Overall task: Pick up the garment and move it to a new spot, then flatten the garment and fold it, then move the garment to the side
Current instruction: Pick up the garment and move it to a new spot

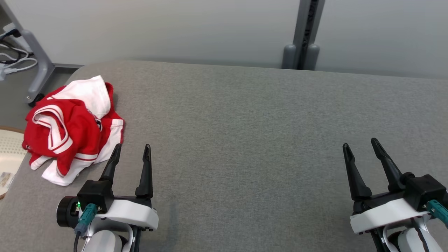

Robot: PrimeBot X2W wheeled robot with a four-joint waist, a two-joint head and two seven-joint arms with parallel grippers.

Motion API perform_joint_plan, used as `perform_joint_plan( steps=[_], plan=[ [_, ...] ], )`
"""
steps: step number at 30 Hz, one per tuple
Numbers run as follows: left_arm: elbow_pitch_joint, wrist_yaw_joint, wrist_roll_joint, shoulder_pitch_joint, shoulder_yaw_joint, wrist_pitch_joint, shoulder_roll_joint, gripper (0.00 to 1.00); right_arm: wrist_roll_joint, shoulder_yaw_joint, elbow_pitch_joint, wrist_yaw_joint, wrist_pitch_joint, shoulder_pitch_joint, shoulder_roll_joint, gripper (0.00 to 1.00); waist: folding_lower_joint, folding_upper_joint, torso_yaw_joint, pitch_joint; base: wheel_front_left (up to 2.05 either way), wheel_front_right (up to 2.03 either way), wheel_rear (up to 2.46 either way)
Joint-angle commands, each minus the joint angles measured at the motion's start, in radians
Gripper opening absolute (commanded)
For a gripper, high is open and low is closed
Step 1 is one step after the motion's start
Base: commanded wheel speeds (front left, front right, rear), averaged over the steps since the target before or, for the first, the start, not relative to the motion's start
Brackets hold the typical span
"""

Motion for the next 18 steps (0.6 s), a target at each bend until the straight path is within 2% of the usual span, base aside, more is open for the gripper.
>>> perform_joint_plan(
  steps=[1,15,18],
  plan=[
    [-0.004,0.007,-0.011,-0.006,0.004,-0.001,0.004,1.00,-0.003,-0.002,0.005,0.004,-0.007,-0.010,-0.009,1.00,0.0000,0.0000,0.046,0.005,0.00,0.00,0.00],
    [0.002,0.017,-0.023,0.009,0.007,-0.001,0.004,1.00,0.007,0.016,0.012,0.003,-0.006,-0.005,-0.010,1.00,0.0000,0.0000,0.255,-0.009,0.00,0.00,0.00],
    [0.005,0.017,-0.023,0.011,0.010,-0.001,0.005,1.00,0.006,0.019,0.013,0.003,-0.006,-0.005,-0.008,1.00,0.0000,0.0000,0.279,-0.010,0.00,0.00,0.00]
  ],
)
